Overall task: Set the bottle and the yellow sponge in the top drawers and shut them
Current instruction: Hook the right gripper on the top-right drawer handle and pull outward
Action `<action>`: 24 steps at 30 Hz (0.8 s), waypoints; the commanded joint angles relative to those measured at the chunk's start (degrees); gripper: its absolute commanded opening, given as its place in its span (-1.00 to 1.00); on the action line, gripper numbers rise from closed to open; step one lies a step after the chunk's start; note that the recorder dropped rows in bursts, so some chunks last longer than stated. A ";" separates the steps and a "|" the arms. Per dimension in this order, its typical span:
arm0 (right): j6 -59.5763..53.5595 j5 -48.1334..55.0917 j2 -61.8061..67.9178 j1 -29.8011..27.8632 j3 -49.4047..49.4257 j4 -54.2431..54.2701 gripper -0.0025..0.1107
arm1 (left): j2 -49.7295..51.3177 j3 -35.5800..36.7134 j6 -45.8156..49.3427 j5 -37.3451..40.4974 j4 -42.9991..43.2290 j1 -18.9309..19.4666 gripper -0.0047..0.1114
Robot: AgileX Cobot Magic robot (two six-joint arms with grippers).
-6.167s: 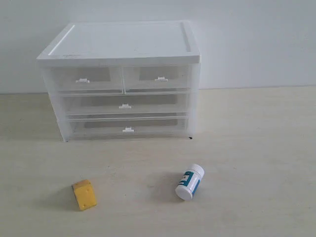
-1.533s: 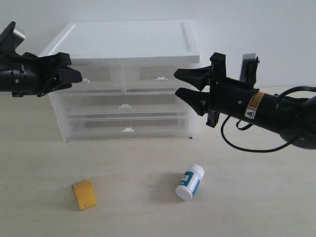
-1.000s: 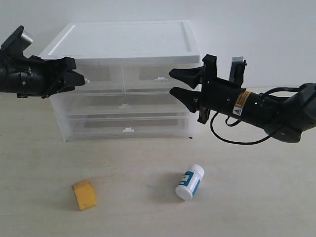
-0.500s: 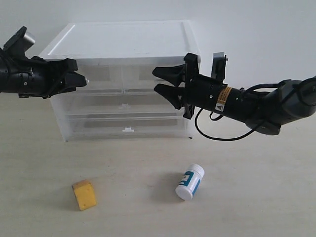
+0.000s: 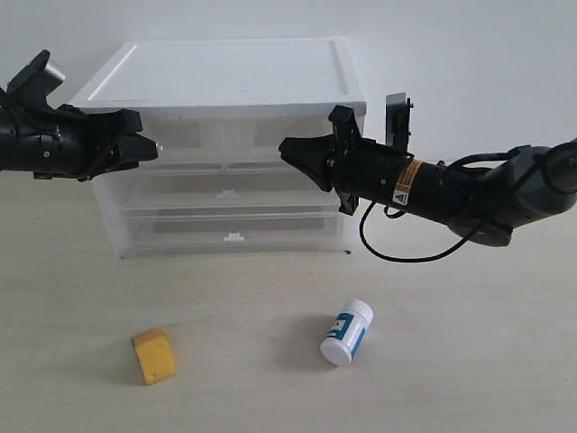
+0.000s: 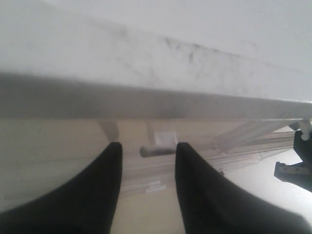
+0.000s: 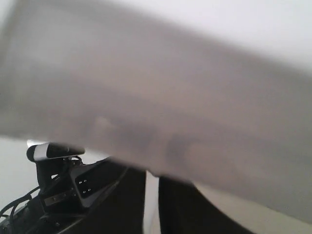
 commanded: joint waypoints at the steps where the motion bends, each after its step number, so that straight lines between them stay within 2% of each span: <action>1: -1.15 -3.49 -0.22 -0.05 -0.33 -4.36 -0.96 | 0.01 -1.32 0.44 -2.66 -1.27 -0.02 -0.31; 11: 3.11 -4.24 -0.35 -0.05 0.15 -8.58 -0.96 | 0.01 -1.32 0.44 -2.52 -0.67 -0.02 -0.31; 24: -5.48 -4.24 -6.21 -0.17 13.90 -8.09 -0.96 | 0.01 -1.32 0.06 -2.52 -0.25 -0.02 -0.31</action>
